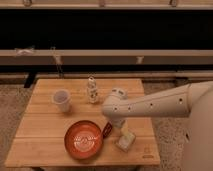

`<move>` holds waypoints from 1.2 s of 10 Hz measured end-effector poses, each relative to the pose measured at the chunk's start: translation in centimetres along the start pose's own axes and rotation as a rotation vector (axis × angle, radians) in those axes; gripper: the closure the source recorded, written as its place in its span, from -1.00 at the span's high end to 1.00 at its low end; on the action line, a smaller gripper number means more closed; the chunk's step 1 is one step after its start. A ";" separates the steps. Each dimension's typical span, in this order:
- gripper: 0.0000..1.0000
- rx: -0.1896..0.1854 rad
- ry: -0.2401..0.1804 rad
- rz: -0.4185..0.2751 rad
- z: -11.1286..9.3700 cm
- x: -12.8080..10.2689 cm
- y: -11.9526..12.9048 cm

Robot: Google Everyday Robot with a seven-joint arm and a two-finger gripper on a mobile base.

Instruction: Place the pepper on the white sponge

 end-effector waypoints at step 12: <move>-0.01 0.048 -0.112 -0.193 3.9 0.6 -5.5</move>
